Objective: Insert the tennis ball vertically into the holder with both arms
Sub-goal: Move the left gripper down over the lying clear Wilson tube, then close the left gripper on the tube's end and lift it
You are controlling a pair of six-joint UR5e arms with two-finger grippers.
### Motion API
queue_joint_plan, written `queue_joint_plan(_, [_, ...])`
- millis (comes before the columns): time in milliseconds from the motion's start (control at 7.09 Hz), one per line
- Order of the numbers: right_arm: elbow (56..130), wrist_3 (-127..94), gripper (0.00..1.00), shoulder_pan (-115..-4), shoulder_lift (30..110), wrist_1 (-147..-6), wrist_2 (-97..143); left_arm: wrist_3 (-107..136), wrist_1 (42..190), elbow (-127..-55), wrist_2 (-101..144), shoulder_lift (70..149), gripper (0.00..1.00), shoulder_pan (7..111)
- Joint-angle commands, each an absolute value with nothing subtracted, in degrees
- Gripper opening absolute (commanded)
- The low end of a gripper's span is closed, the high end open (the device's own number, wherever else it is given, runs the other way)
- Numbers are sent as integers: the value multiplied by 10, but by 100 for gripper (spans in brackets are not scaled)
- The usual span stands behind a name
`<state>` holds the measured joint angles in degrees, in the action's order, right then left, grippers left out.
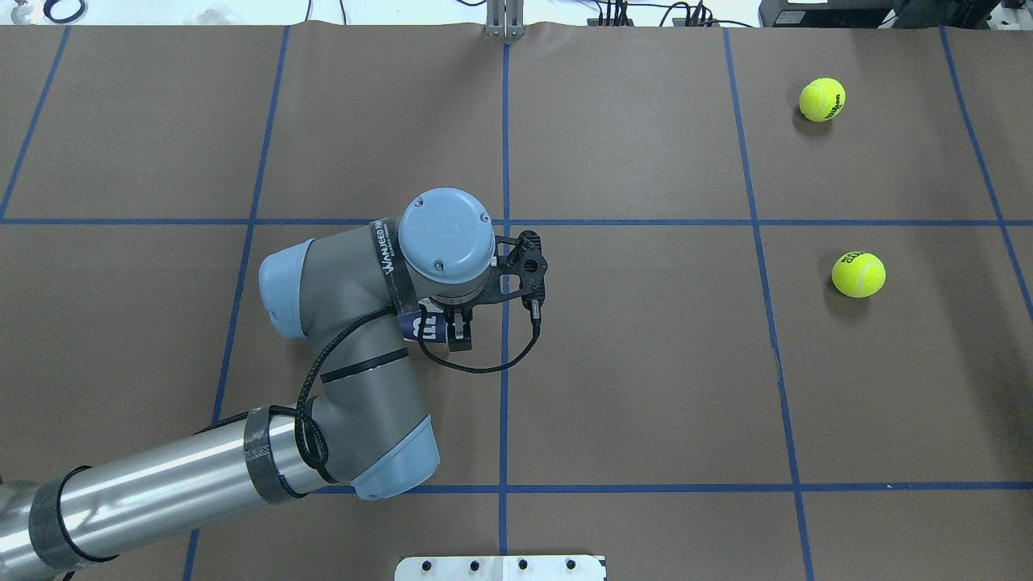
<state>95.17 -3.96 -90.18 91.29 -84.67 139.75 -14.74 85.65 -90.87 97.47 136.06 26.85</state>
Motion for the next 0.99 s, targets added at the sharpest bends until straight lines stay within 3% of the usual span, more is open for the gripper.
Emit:
queue_joint_plan(0, [953,-40,100,-902,913,-847,1397,-149,856,-908,975,1356,99,268])
queue_joint_plan(846, [952,-40,100,-902,915,-846,1398,-145,858,-906,971,1346,99,245])
